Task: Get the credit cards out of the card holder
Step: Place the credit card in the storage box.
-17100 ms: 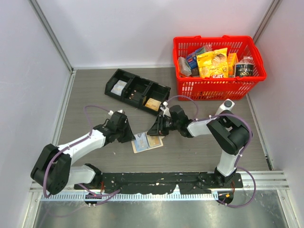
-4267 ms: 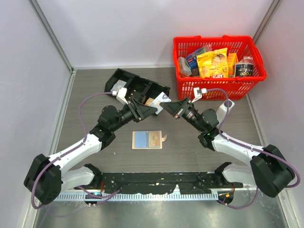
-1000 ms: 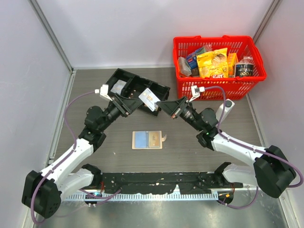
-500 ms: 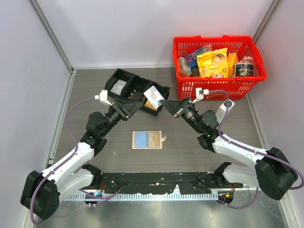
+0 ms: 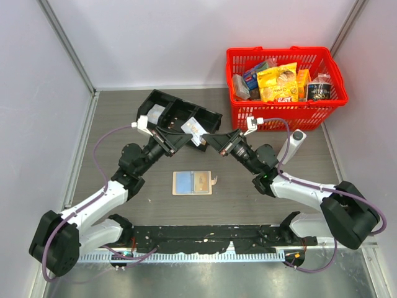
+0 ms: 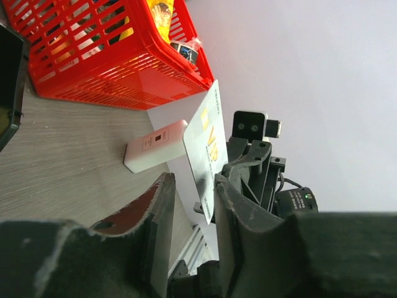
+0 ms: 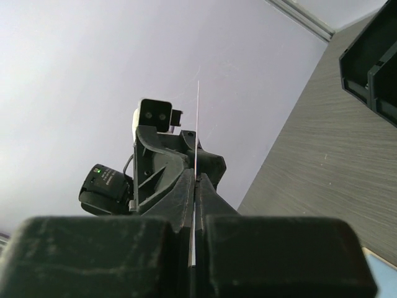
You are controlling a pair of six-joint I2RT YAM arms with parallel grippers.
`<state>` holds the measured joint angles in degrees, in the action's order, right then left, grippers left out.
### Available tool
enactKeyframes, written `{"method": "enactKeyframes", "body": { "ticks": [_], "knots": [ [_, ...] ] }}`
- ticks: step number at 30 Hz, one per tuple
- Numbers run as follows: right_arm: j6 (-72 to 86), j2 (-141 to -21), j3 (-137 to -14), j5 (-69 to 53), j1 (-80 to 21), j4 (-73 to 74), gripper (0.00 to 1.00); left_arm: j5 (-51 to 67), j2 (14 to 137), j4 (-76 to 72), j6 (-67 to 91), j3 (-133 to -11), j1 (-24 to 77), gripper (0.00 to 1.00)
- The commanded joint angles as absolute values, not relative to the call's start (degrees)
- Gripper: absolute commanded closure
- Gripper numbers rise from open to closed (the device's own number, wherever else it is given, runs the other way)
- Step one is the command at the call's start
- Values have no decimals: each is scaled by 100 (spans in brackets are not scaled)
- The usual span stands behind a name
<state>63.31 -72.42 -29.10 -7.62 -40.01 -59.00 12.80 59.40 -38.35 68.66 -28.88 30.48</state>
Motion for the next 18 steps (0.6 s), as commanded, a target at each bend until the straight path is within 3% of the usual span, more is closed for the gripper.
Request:
{"method": "enactKeyframes", "body": {
  "ticks": [1,7,12,14,15,18],
  "knots": [
    [6442,-7347,-3032,-765,-4043,-6398,99,1152,6029,-4236,6890,-3111,3076,70],
    [6521,-7532,-3050,-844,-4043,-6477,99,984,6082,-4298,6864,-3129,3067,93],
    [6574,-7708,-3067,-861,-4052,-6600,99,1028,6249,-4456,6864,-3208,3050,100],
    [6513,-7699,-3059,-800,-4043,-6557,91,1002,6293,-4430,6855,-3217,2997,100],
    [6478,-7664,-3059,-791,-4043,-6435,76,993,6302,-4377,6847,-3217,2919,100],
    [6189,-7489,-3085,-747,-3973,-6040,57,967,6302,-4114,6820,-3226,2550,100]
  ]
}}
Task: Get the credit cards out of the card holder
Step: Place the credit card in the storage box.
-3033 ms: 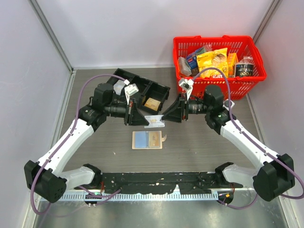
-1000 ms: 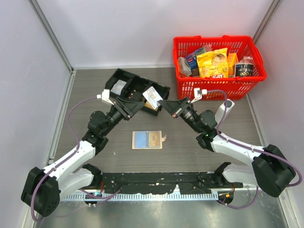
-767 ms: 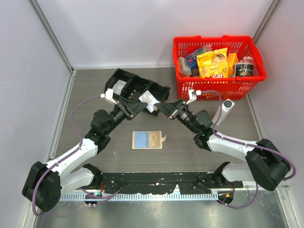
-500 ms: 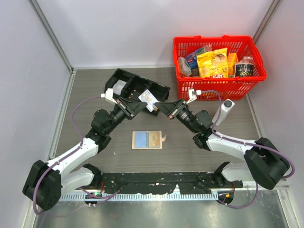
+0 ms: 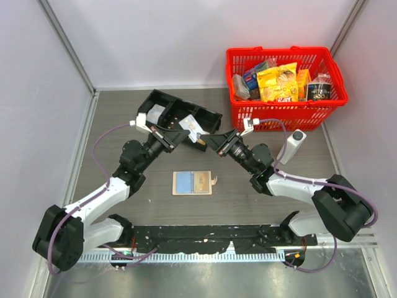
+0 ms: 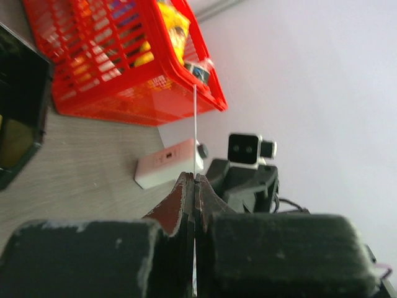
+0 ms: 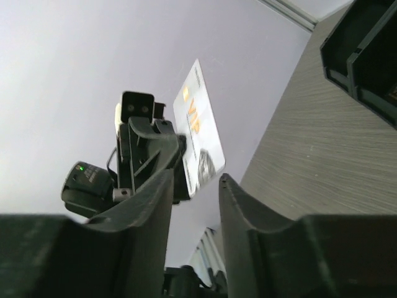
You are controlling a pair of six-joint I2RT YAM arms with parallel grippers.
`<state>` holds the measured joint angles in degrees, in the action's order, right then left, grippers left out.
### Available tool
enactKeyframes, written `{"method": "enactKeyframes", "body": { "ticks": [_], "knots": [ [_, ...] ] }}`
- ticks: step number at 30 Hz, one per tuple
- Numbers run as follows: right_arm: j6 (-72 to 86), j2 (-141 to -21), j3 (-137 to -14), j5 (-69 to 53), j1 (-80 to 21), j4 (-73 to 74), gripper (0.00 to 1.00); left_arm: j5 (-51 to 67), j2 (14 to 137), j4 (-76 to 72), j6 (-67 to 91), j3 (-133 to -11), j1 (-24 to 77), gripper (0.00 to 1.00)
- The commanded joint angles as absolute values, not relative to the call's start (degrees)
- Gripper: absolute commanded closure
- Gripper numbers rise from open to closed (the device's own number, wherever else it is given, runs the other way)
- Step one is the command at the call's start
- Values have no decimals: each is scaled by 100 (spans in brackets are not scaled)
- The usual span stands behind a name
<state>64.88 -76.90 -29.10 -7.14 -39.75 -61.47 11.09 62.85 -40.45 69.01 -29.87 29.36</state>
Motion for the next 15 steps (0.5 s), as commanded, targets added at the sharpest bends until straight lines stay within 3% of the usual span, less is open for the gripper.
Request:
{"method": "enactKeyframes", "body": {
  "ticks": [1,8,15],
  "knots": [
    [6127,-7358,-3085,-738,-3920,-5794,53,967,6310,-4044,6803,-3226,2410,100],
    [5301,-6680,-3164,-642,-3648,-4011,42,485,6696,-2920,6110,-3761,1293,100],
    [4255,-6074,-3358,-396,-3569,-2602,34,-150,8189,-2426,5678,-4938,669,100]
  ]
}}
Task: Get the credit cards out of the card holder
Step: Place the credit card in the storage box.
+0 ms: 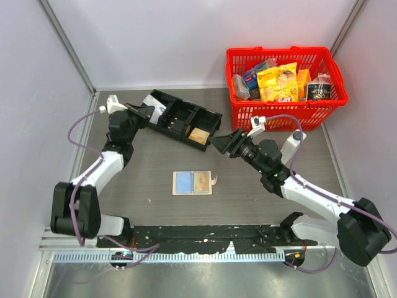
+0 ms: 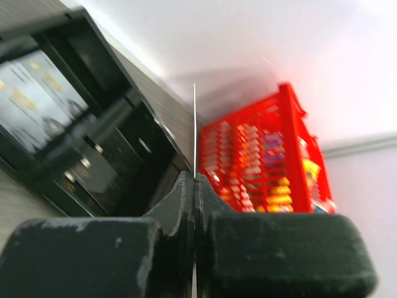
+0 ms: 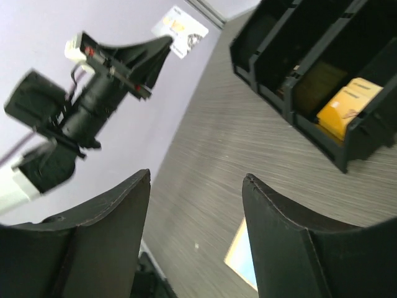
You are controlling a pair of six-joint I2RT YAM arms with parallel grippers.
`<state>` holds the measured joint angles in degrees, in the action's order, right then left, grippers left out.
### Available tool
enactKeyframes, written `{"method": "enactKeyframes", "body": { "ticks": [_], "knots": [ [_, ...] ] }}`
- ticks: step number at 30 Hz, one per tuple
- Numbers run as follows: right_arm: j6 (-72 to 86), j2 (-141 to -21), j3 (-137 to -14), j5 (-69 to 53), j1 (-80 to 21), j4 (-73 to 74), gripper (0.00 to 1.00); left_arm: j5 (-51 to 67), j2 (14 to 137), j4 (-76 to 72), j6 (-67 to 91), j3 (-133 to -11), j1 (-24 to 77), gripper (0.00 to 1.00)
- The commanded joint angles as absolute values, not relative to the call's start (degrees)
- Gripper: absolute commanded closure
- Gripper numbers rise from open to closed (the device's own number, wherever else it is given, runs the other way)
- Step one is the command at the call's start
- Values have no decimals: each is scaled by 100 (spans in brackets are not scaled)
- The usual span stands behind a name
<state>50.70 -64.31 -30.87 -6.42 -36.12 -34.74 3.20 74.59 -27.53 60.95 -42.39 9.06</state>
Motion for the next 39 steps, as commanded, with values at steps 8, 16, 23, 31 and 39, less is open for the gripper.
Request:
{"method": "enactKeyframes", "body": {
  "ticks": [8,16,23,31,39],
  "knots": [
    [3771,-5845,-3357,-343,-3445,-2110,34,-272,10184,-2172,5854,-6397,413,100],
    [3709,-5827,-3349,-395,-3278,-1907,34,-782,11170,-1653,6099,-7110,413,100],
    [3735,-5915,-3401,-448,-3226,-1837,34,-756,11540,-1275,6337,-7418,431,96],
    [3718,-5775,-3463,-352,-3234,-1679,34,-923,11127,-449,6372,-7260,431,69],
    [3437,-5783,-3954,-220,-3243,-591,34,-949,10092,209,5943,-6918,439,48]
  ]
}}
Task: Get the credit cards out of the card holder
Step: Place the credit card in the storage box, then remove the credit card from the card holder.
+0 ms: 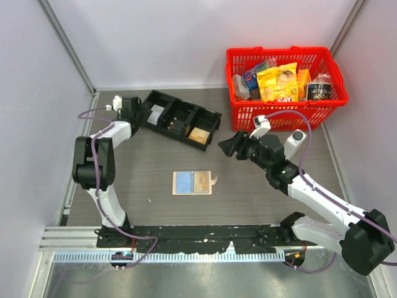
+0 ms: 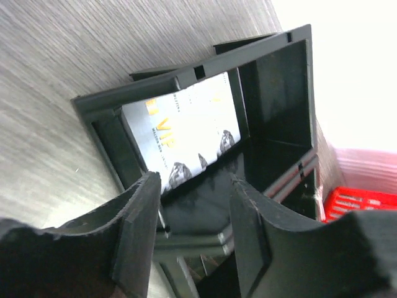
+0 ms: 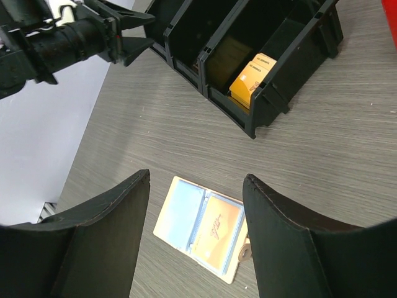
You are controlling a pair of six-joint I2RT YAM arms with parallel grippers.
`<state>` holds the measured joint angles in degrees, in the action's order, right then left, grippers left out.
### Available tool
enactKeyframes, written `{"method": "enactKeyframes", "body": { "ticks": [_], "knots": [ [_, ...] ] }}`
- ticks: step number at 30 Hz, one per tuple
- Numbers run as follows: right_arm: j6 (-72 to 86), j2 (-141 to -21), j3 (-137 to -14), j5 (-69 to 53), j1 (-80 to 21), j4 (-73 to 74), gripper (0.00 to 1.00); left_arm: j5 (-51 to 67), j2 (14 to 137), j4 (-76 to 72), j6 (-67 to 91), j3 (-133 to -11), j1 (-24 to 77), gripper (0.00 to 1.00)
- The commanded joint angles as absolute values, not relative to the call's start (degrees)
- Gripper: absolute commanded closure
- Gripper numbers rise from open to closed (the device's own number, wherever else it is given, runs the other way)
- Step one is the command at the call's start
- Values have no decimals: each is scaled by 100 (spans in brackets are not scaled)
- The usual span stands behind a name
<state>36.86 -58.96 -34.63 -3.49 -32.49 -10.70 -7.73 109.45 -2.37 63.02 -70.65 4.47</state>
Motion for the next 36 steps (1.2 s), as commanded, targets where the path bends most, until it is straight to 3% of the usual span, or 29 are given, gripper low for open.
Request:
{"method": "enactKeyframes", "body": {
  "ticks": [1,10,19,27,36],
  "knots": [
    [3419,-5835,-4016,-281,-3243,-502,34,-949,9890,298,5811,-6865,474,46],
    [3103,-7117,-4983,-247,-4076,825,35,-1002,7842,1519,4554,-6066,1448,40],
    [2997,-8313,-5721,202,-4798,1573,46,-590,6628,2110,4815,-4932,3347,43],
    [3181,-8911,-5766,246,-4948,1626,52,201,7179,1389,5370,-4464,4095,55],
    [3401,-9307,-5528,88,-4948,1354,65,378,8094,1371,5396,-4570,4289,61]
  ]
}}
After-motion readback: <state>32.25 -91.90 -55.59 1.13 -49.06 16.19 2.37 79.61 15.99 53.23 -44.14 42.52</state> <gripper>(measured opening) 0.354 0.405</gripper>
